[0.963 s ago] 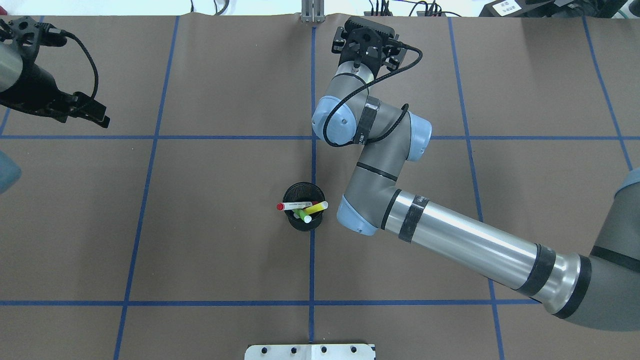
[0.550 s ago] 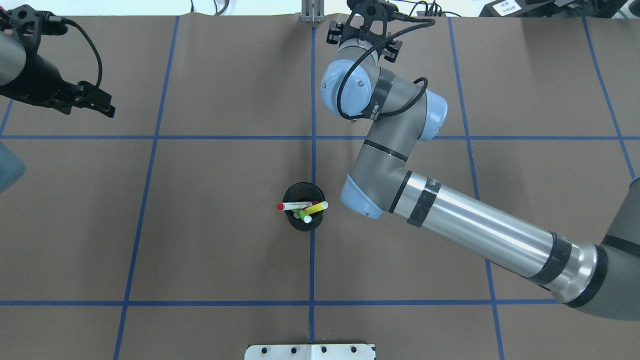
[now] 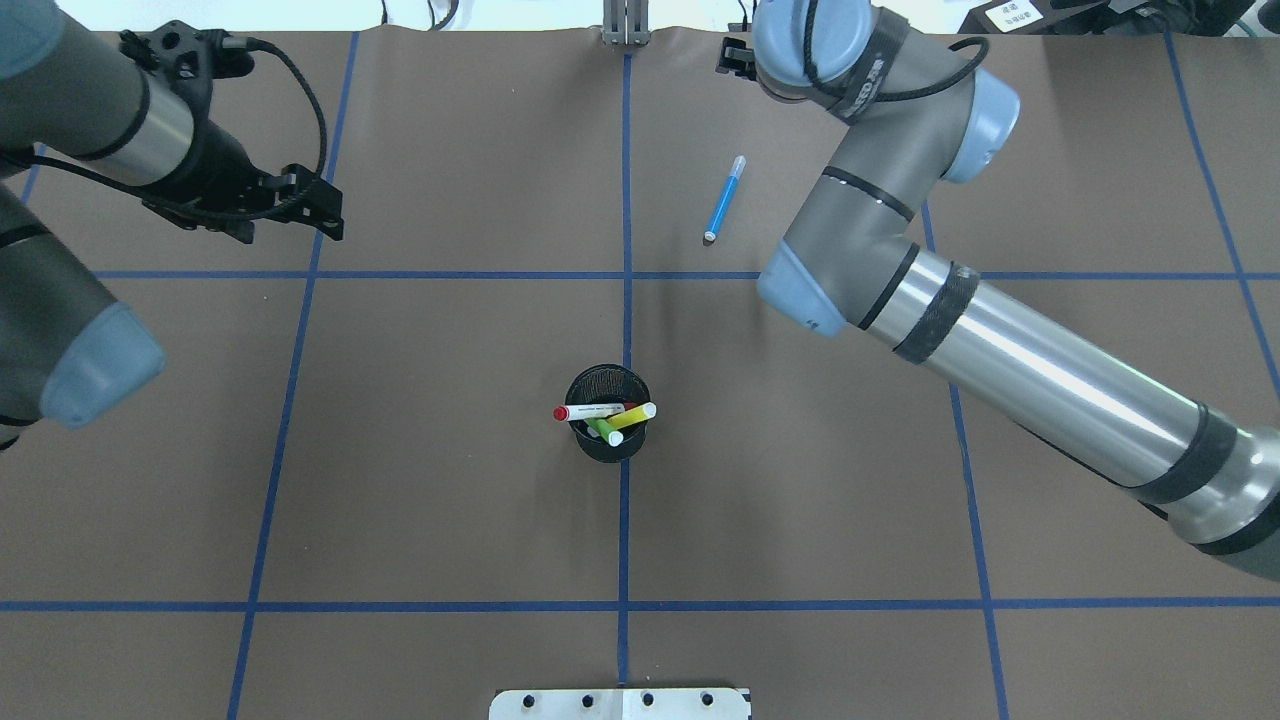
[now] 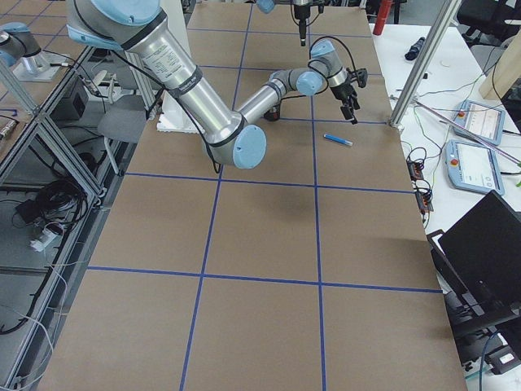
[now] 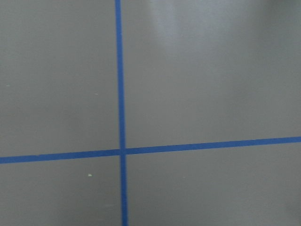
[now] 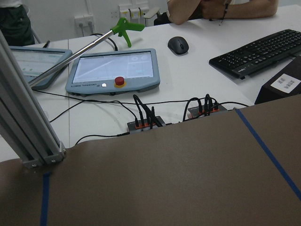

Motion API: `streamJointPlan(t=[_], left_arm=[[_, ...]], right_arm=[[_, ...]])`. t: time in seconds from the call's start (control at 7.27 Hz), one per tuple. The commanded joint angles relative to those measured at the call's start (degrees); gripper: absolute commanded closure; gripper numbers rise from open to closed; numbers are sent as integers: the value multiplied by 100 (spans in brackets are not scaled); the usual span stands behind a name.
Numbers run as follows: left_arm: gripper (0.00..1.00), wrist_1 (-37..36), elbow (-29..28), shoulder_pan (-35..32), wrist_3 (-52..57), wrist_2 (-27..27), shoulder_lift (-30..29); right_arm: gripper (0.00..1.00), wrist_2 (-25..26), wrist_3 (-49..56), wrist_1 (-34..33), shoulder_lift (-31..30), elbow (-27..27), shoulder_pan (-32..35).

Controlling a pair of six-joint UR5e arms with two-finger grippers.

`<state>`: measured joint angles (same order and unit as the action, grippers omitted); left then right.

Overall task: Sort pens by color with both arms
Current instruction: 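Set down the blue marker with the right gripper while the left arm approaches the cup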

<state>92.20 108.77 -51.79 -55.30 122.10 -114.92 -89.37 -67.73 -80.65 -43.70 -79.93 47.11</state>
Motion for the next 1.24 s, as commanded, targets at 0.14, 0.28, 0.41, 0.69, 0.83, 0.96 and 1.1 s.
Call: streamJointPlan(t=[0.14,0.28,0.41,0.69,0.83,0.96,1.1], left_arm=[[0,-1317,-223,861,-778,-415,-1240],[0,-1327,-529,942,-928,-398,-1539],[0,-1328,-767,1229,-1147,-406,-1716],[19,-1319,-866,1451,-1185,-398,-1867],[34,-1310,-857,1600,-1158,-389,-1867],[35,-1293,-840,1706,-1141,-363,-1876],[35,-1266,-840,1803,-1123,-354,-1876]], right_arm=[[0,-1852,1050,-214,-673,-444,535],[0,-2334,1661,-327,-840,-549,719],[0,-2687,2241,-589,-1060,-768,956],[0,-3076,3036,-1022,-1114,-919,1300],[0,-3060,3021,-1023,-1115,-919,1292],[0,-3060,3021,-1023,-1115,-919,1292],[0,-3051,3021,-1023,-1123,-919,1301]])
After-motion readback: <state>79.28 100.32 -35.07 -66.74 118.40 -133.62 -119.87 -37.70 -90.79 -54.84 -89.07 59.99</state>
